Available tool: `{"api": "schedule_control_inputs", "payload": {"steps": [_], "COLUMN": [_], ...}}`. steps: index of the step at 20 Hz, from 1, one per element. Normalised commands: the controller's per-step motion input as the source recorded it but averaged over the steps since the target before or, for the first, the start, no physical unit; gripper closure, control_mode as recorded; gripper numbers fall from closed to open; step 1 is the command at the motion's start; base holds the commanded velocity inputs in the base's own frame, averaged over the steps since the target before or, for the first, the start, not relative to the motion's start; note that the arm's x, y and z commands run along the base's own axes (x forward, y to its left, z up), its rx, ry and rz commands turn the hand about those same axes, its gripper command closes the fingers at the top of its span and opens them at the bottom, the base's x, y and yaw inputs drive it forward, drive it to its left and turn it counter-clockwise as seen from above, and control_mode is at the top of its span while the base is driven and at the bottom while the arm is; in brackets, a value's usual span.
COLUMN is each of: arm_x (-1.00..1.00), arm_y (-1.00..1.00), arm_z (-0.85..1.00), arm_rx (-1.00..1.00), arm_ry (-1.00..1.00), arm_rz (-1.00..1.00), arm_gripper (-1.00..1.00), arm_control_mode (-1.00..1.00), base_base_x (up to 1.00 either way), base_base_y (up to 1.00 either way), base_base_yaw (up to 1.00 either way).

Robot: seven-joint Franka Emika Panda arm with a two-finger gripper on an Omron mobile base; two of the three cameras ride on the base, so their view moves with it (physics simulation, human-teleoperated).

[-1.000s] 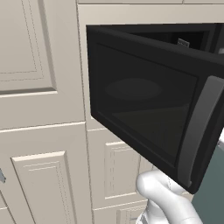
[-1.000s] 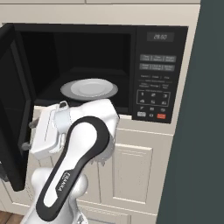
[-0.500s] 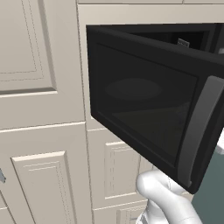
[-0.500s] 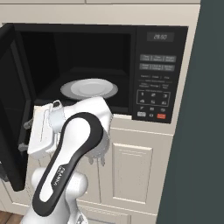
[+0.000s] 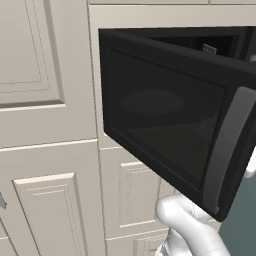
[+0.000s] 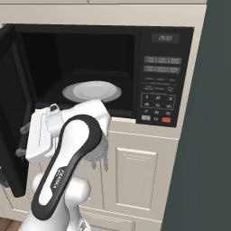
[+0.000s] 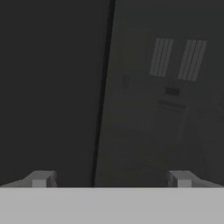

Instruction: Pick the corn from the counter and place it in the microwave. Then turn on the microwave.

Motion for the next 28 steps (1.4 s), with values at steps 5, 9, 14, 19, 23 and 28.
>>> {"api": "schedule_control_inputs", "payload": {"steps": [5,9,14,19,23,28], "arm_x": [0.00,0.00,-0.02,-0.08,-0.06,-0.06], "arm_y": [0.04,0.03,0.09,0.09,0.11,0.15], "arm_z": [-0.07,-0.09,-0.11,-0.10,-0.09,-0.08], "arm_rx": [0.07,0.10,0.09,0.08,0.07,0.06], "arm_ry": [0.00,0.00,0.00,0.00,0.00,0.00], "arm_rz": [0.03,0.02,0.01,0.00,0.00,0.00], "arm_gripper": [-1.00,-1.00,-1.00,-1.00,-1.00,-1.00], "arm_control_mode": [-1.00,-1.00,-1.00,-1.00,-1.00,-1.00], "base_base_x": [0.00,0.00,0.00,0.00,0.00,0.00], "base_base_y": [0.00,0.00,0.00,0.00,0.00,0.00], "base_base_yaw": [0.00,0.00,0.00,0.00,0.00,0.00]}}
